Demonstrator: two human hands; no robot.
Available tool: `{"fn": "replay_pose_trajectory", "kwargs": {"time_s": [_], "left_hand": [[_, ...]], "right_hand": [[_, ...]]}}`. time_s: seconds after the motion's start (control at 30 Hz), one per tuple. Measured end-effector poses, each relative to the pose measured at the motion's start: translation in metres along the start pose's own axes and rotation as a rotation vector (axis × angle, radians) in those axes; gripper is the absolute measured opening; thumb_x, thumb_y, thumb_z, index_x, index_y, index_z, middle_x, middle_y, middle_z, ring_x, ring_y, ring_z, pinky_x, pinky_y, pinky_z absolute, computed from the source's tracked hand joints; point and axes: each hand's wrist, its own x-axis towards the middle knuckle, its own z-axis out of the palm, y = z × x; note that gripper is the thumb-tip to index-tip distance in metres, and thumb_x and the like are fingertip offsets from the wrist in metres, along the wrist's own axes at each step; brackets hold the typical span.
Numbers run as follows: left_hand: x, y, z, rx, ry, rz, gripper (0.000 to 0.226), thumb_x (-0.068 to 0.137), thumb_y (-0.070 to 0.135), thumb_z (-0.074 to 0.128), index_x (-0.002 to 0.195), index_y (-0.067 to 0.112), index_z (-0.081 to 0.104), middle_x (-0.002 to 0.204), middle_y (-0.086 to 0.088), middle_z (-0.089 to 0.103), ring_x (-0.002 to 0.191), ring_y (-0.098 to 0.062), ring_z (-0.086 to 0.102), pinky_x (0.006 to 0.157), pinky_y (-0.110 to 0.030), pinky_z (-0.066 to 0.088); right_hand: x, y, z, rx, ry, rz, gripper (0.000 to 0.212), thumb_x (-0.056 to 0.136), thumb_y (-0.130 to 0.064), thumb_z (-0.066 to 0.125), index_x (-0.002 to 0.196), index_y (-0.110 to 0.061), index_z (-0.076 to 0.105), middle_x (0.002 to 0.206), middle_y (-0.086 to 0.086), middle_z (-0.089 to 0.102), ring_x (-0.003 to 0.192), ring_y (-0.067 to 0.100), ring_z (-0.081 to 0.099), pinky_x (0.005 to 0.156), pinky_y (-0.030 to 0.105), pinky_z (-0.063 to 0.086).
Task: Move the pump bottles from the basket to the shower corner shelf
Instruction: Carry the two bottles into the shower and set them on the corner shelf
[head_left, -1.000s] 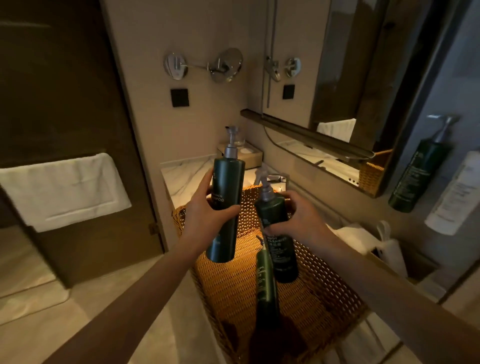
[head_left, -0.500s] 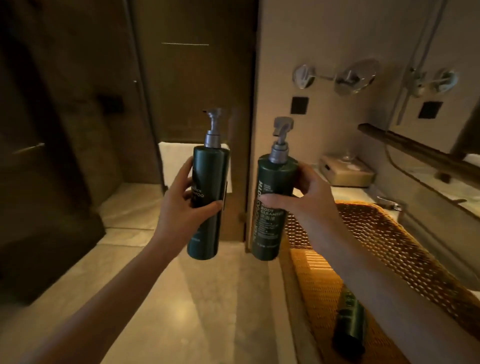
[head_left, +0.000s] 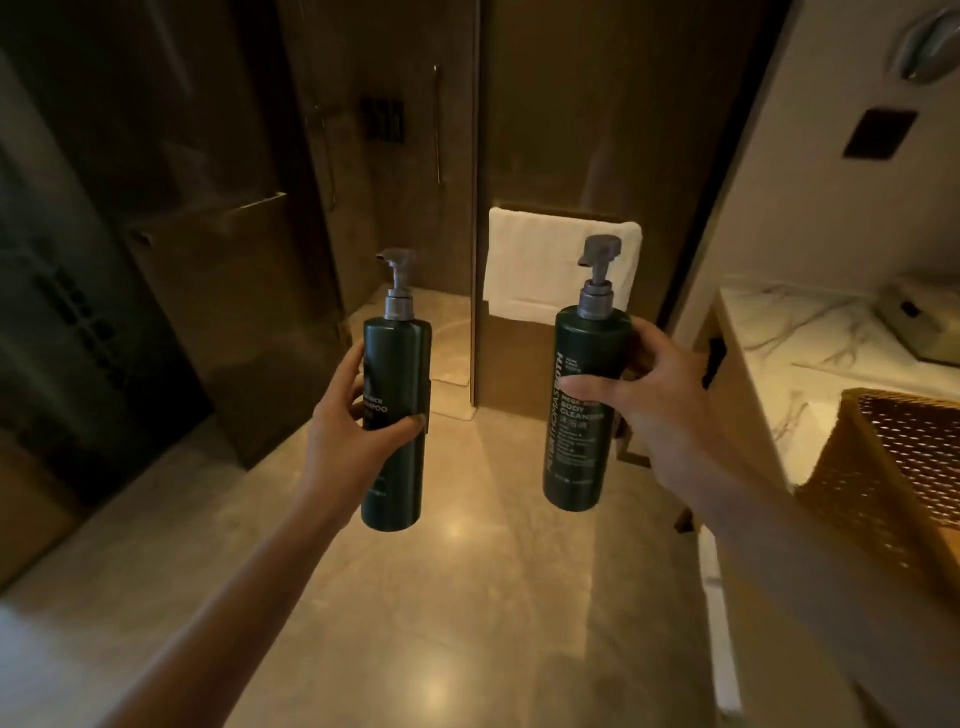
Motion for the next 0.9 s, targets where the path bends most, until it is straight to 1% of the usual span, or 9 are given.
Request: {"fn": "replay_pose_trajectory", "kwargs": {"time_s": [0.07,0.2,0.27,0.37,0.47,0.53,0.63,0.77,0.9], "left_hand": [[0.015,-0.017,-0.026,0.017,0.009,-0.012,0.090,0.069,0.007,0.077,0.138,0.044,0.033,0.121,0.006,0.059,0.108,-0.013,0.059,0.092,-0.047,0.049],[0.040,-0.048,-0.064,0.024,0.031,-0.050,0.089,0.071,0.008,0.077,0.140,0.041,0.031,0.129,0.004,0.056,0.110,-0.011,0.058,0.094,-0.045,0.049],[0.057,-0.061,-0.078,0.025,0.035,-0.062,0.090,0.071,0.010,0.077,0.140,0.043,0.030,0.128,0.008,0.055,0.106,-0.005,0.057,0.091,-0.040,0.049],[0.087,-0.084,-0.092,0.019,0.056,-0.081,0.091,0.071,0.011,0.077,0.138,0.049,0.029,0.116,0.022,0.054,0.099,0.004,0.056,0.084,-0.029,0.047],[0.123,-0.106,-0.097,0.036,0.085,-0.089,0.091,0.072,0.011,0.077,0.137,0.051,0.028,0.106,0.034,0.051,0.093,0.013,0.055,0.075,-0.017,0.043],[0.153,-0.120,-0.095,0.041,0.090,-0.094,0.090,0.072,0.012,0.077,0.137,0.052,0.028,0.106,0.034,0.051,0.093,0.013,0.055,0.073,-0.014,0.041],[0.213,-0.134,-0.091,0.064,0.090,-0.080,0.089,0.071,0.012,0.077,0.135,0.053,0.031,0.108,0.033,0.052,0.097,0.011,0.055,0.073,-0.013,0.041],[0.314,-0.134,-0.084,0.091,0.119,-0.039,0.091,0.069,0.010,0.078,0.136,0.049,0.032,0.100,0.043,0.052,0.094,0.027,0.050,0.075,-0.009,0.037],[0.407,-0.127,-0.083,0.109,0.114,0.007,0.089,0.069,0.013,0.078,0.138,0.046,0.033,0.107,0.050,0.048,0.102,0.025,0.048,0.086,-0.015,0.038]], "right_hand": [[0.012,0.008,0.038,-0.001,0.009,0.009,0.054,0.060,-0.024,0.085,0.095,-0.052,0.054,0.085,-0.046,0.059,0.080,-0.029,0.051,0.066,0.018,0.039],[0.031,0.027,0.099,0.032,0.004,0.056,0.058,0.062,-0.026,0.085,0.102,-0.053,0.053,0.092,-0.043,0.060,0.086,-0.027,0.052,0.069,0.017,0.039],[0.045,0.035,0.120,0.049,-0.016,0.079,0.058,0.062,-0.024,0.085,0.099,-0.056,0.053,0.092,-0.044,0.060,0.085,-0.028,0.051,0.069,0.017,0.038],[0.073,0.048,0.147,0.047,-0.050,0.111,0.057,0.063,-0.021,0.084,0.093,-0.059,0.054,0.091,-0.044,0.061,0.083,-0.029,0.051,0.068,0.018,0.037],[0.112,0.063,0.170,0.034,-0.099,0.136,0.057,0.064,-0.016,0.083,0.093,-0.055,0.053,0.086,-0.046,0.060,0.080,-0.031,0.050,0.066,0.017,0.037],[0.145,0.073,0.186,0.035,-0.117,0.138,0.058,0.065,-0.014,0.083,0.097,-0.052,0.053,0.086,-0.043,0.061,0.080,-0.029,0.052,0.066,0.016,0.038],[0.205,0.087,0.210,0.062,-0.124,0.120,0.063,0.064,-0.013,0.083,0.111,-0.045,0.054,0.096,-0.030,0.065,0.086,-0.022,0.057,0.066,0.014,0.041],[0.304,0.094,0.236,0.088,-0.136,0.084,0.061,0.067,-0.014,0.082,0.112,-0.042,0.053,0.095,-0.033,0.061,0.085,-0.025,0.054,0.064,0.012,0.042],[0.397,0.094,0.259,0.101,-0.154,0.050,0.069,0.067,-0.014,0.082,0.126,-0.032,0.051,0.113,-0.022,0.059,0.102,-0.004,0.055,0.073,0.015,0.041]]}}
